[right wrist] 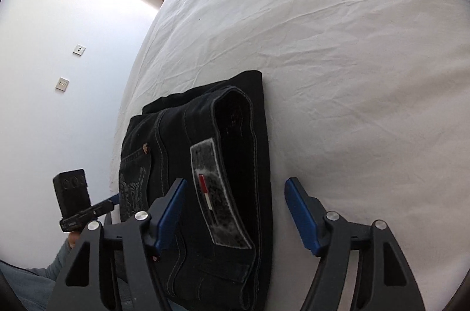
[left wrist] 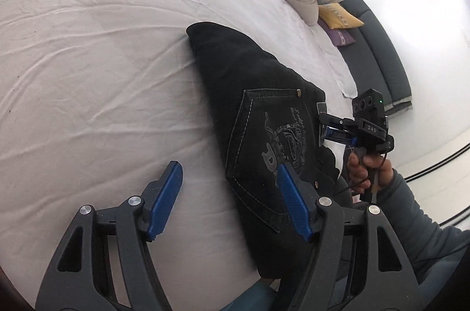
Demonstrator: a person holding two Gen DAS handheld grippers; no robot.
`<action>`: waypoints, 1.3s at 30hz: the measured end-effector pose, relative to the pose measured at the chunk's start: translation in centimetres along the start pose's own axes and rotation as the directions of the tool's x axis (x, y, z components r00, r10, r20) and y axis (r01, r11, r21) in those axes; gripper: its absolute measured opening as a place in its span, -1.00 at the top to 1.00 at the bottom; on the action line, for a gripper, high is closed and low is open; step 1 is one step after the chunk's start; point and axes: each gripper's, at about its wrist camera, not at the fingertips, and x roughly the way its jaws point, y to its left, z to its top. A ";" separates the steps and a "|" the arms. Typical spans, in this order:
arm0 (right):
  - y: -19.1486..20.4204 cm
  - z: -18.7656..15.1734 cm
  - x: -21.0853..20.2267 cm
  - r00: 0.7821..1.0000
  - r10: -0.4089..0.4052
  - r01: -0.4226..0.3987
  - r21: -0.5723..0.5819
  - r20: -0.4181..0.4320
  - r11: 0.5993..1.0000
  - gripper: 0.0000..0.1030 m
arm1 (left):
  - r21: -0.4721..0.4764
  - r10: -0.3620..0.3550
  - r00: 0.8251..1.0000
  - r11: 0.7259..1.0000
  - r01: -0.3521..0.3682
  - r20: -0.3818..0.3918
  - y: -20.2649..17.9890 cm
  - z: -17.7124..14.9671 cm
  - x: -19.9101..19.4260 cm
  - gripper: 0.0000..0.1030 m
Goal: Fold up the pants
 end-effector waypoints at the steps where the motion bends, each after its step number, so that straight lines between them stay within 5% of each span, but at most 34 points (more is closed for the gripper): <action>1: 0.0 0.2 0.3 1.000 0.011 -0.011 0.006 -0.012 1.000 -0.19 | 0.002 0.006 1.000 1.000 -0.006 -0.008 -0.2 0.2 0.3 -0.27; 5: 0.6 0.5 1.2 0.998 0.017 -0.018 -0.011 -0.053 1.000 -0.07 | 0.003 0.046 0.997 0.999 -0.046 -0.059 -0.7 1.2 1.5 -0.22; 7: 0.6 0.6 1.0 0.998 0.007 -0.008 -0.011 -0.058 1.000 0.05 | 0.004 0.065 0.994 0.998 -0.065 -0.087 -0.9 1.4 1.9 0.30; 15: 4.8 0.3 -0.5 0.989 -0.148 0.143 -0.154 -0.020 0.978 0.61 | 0.060 0.165 0.984 0.985 -0.161 -0.068 -4.0 2.0 2.2 0.61; 23: 10.0 1.1 -3.4 0.989 -0.124 0.141 -0.254 0.081 0.957 0.67 | 0.106 0.165 0.986 0.980 -0.168 0.038 -6.0 4.8 -1.8 0.65; 31: 13.7 9.1 -1.5 0.989 -0.074 0.111 -0.310 0.128 0.944 0.68 | 0.162 0.238 0.959 0.952 -0.262 0.150 -4.0 13.8 -5.7 0.65; 39: 14.6 17.8 6.1 0.994 -0.060 0.085 -0.282 0.094 0.956 0.68 | 0.138 0.351 0.925 0.919 -0.370 0.145 2.5 22.6 -4.8 0.65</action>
